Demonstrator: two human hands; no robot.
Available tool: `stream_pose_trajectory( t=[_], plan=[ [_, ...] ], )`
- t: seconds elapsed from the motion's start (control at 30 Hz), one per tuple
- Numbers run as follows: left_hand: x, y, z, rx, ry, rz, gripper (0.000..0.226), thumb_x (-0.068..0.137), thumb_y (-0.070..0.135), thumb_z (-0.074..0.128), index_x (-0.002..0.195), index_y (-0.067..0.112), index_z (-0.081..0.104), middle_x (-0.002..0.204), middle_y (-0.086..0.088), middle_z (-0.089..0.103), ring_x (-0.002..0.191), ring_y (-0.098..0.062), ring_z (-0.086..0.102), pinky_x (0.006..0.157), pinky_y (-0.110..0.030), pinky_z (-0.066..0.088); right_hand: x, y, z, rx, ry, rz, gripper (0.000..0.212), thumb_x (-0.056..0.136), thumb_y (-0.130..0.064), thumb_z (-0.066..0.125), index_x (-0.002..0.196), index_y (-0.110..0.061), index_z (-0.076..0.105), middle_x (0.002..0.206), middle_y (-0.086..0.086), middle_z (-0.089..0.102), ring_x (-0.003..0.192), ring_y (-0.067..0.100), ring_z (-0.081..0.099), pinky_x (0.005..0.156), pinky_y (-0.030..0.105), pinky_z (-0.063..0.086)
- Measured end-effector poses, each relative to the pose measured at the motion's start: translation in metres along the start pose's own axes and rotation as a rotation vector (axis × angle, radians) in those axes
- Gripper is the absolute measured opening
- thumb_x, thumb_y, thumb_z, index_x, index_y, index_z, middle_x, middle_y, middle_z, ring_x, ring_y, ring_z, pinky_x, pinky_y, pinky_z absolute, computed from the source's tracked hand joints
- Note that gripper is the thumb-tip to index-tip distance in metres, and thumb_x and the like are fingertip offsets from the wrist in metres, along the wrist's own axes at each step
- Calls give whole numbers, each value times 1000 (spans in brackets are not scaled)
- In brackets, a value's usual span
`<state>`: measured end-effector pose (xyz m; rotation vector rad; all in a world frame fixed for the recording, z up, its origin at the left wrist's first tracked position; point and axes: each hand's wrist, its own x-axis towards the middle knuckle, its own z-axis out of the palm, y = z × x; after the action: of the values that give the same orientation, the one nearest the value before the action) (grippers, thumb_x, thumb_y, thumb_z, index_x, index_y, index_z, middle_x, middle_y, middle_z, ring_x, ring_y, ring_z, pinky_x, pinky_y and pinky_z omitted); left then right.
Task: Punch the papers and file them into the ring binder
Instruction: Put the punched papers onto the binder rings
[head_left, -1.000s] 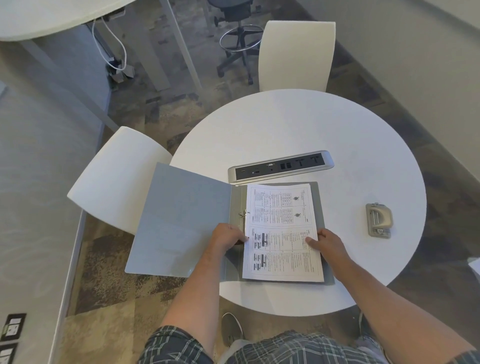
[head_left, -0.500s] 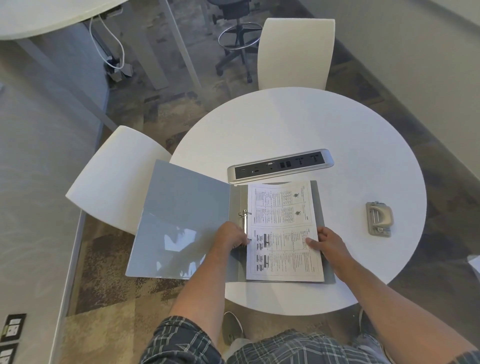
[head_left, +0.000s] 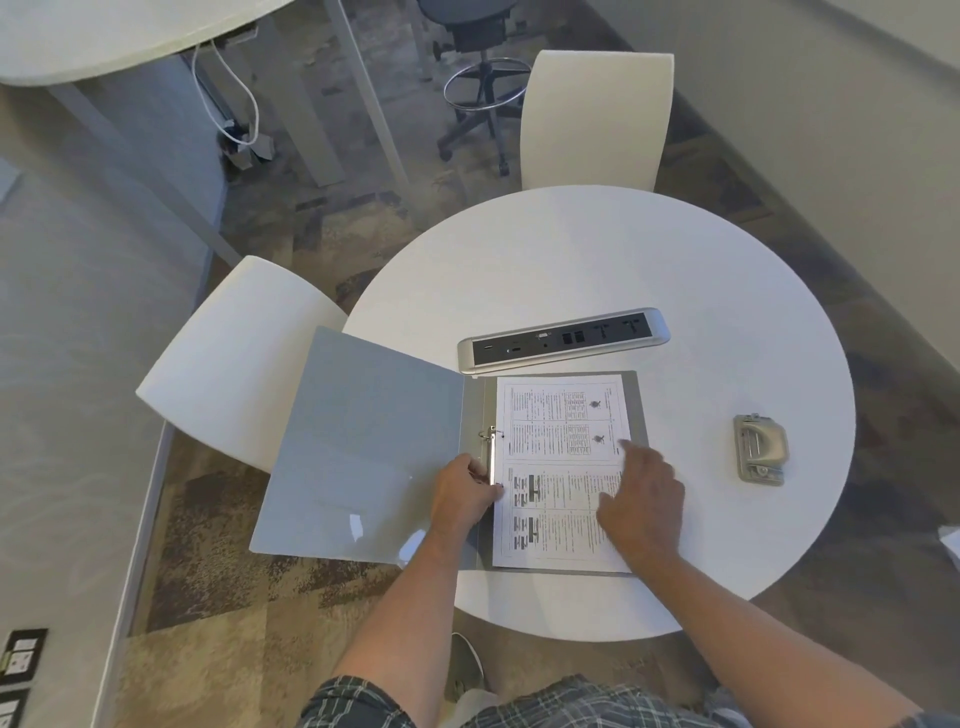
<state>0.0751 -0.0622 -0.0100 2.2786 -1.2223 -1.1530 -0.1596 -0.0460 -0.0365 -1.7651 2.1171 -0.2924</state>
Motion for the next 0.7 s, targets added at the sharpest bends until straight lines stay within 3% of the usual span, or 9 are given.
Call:
stream_pose_trajectory(
  t=[0.1, 0.2, 0.3, 0.4, 0.57, 0.7],
  plan=[
    [-1, -3, 2, -19, 18, 4, 35, 77, 21, 86, 100, 15, 60, 92, 6, 67, 83, -10, 64, 67, -30, 55, -2, -25, 2, 29, -228, -276, 64, 91, -25, 67, 150, -26, 43, 157, -4, 42, 140, 19, 44, 115, 38, 34],
    [-3, -9, 2, -42, 34, -4, 38, 79, 26, 86, 105, 19, 59, 98, 7, 66, 84, -5, 61, 70, -25, 51, -6, -48, 7, 53, -449, -418, 68, 98, -20, 60, 159, -31, 30, 166, -11, 27, 150, 16, 32, 122, 39, 26],
    [-6, -16, 2, -63, 57, -17, 33, 83, 24, 80, 110, 19, 61, 101, 5, 66, 92, -13, 62, 76, -25, 49, -6, -60, 17, 30, -508, -494, 74, 97, -15, 60, 161, -29, 25, 165, -8, 31, 149, 19, 36, 121, 39, 30],
    [-8, -25, 3, -62, 70, 11, 22, 89, 20, 70, 110, 19, 69, 104, 2, 71, 99, -17, 66, 81, -27, 55, -2, -61, 29, -21, -537, -528, 70, 99, -19, 57, 160, -29, 27, 168, -9, 24, 152, 15, 28, 123, 38, 23],
    [-11, -33, 4, -77, 35, 57, 26, 96, 16, 62, 121, 16, 72, 105, 2, 73, 95, -10, 63, 69, -15, 45, -4, -58, 40, -3, -541, -513, 69, 99, -26, 58, 160, -34, 26, 169, -14, 17, 155, 13, 20, 123, 42, 18],
    [-10, -34, 5, -76, 22, 50, 28, 96, 18, 62, 122, 17, 71, 108, 2, 73, 96, -11, 64, 75, -19, 49, -7, -60, 39, 24, -546, -475, 76, 95, -25, 63, 160, -35, 24, 168, -13, 19, 155, 14, 21, 123, 45, 18]
  ],
)
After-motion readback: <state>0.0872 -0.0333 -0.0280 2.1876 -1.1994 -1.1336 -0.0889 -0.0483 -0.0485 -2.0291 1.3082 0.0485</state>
